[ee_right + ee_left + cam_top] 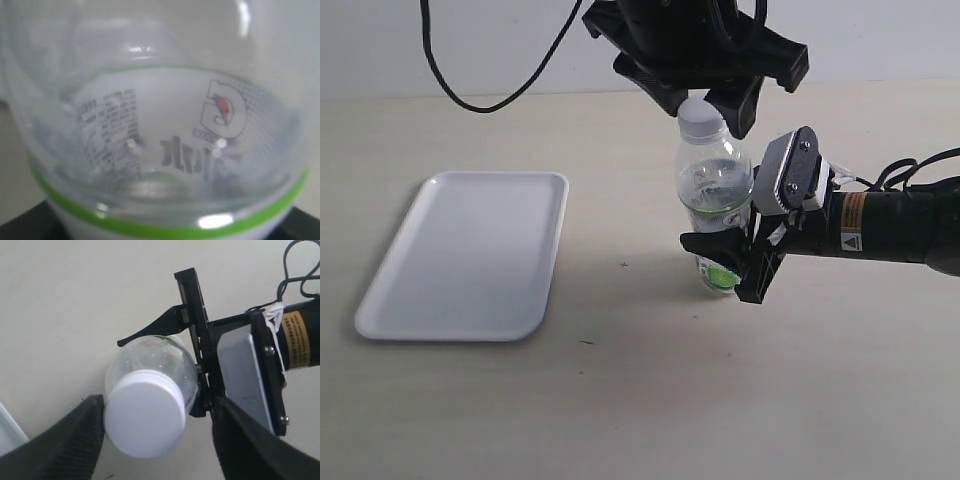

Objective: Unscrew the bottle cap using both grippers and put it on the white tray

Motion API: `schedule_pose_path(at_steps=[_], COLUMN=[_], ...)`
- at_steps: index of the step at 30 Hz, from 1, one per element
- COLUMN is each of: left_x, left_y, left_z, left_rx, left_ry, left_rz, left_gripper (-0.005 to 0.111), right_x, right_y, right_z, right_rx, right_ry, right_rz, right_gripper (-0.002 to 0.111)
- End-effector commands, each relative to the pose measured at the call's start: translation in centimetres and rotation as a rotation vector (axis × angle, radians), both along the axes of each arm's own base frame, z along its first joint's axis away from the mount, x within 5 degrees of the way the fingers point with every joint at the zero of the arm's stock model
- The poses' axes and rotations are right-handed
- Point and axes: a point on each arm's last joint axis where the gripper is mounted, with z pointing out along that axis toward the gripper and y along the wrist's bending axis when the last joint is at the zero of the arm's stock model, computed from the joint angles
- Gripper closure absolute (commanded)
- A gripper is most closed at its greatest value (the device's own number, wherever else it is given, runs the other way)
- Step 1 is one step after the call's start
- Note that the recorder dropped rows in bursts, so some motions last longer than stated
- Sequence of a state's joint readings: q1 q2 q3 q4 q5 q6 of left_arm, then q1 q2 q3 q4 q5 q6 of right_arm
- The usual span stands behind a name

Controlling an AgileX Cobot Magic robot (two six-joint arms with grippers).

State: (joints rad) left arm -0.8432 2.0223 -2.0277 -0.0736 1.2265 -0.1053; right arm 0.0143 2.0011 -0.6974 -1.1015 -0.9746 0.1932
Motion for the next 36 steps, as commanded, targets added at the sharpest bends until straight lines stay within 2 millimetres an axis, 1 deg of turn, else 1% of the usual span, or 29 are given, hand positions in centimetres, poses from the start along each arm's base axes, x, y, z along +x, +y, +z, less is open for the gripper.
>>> schedule_pose_path(at_steps=[1, 4, 6, 13, 14, 15, 21, 31, 36], left_x=[-0.25, -0.39, -0.46, -0.60, -0.65, -0.66, -0.74, -1.05, -1.19], left_y=[-0.17, -0.29, -0.35, -0.47, -0.51, -0.53, -0.59, -0.85, -0.98], left_z=[0.05, 0.07, 0.08, 0.10, 0.11, 0.12, 0.13, 0.21, 0.25], left_rx=[-0.012, -0.027, -0.034, -0.048, -0.054, -0.055, -0.063, -0.119, -0.150], left_ry=[0.007, 0.024, 0.032, 0.049, 0.055, 0.057, 0.067, 0.156, 0.214], left_rz=[-0.003, -0.005, -0.006, -0.004, -0.004, -0.005, -0.003, 0.112, 0.196], left_gripper=[0.047, 0.048, 0.053, 0.098, 0.104, 0.107, 0.107, 0.107, 0.107], right_x=[-0.29, -0.29, -0.29, -0.29, -0.29, -0.29, -0.30, -0.30, -0.28], right_y=[-0.07, -0.07, -0.07, -0.07, -0.07, -0.07, 0.01, 0.01, -0.23], right_z=[-0.66, -0.66, -0.65, -0.65, -0.65, -0.65, -0.54, -0.54, -0.89], right_rx=[-0.063, -0.063, -0.061, -0.061, -0.061, -0.061, -0.049, -0.049, -0.103], right_ry=[0.033, 0.033, 0.032, 0.032, 0.032, 0.032, 0.026, 0.026, 0.025], right_rz=[0.015, 0.015, 0.015, 0.015, 0.015, 0.015, 0.020, 0.020, 0.018], right_gripper=[0.108, 0.108, 0.108, 0.108, 0.108, 0.108, 0.108, 0.108, 0.108])
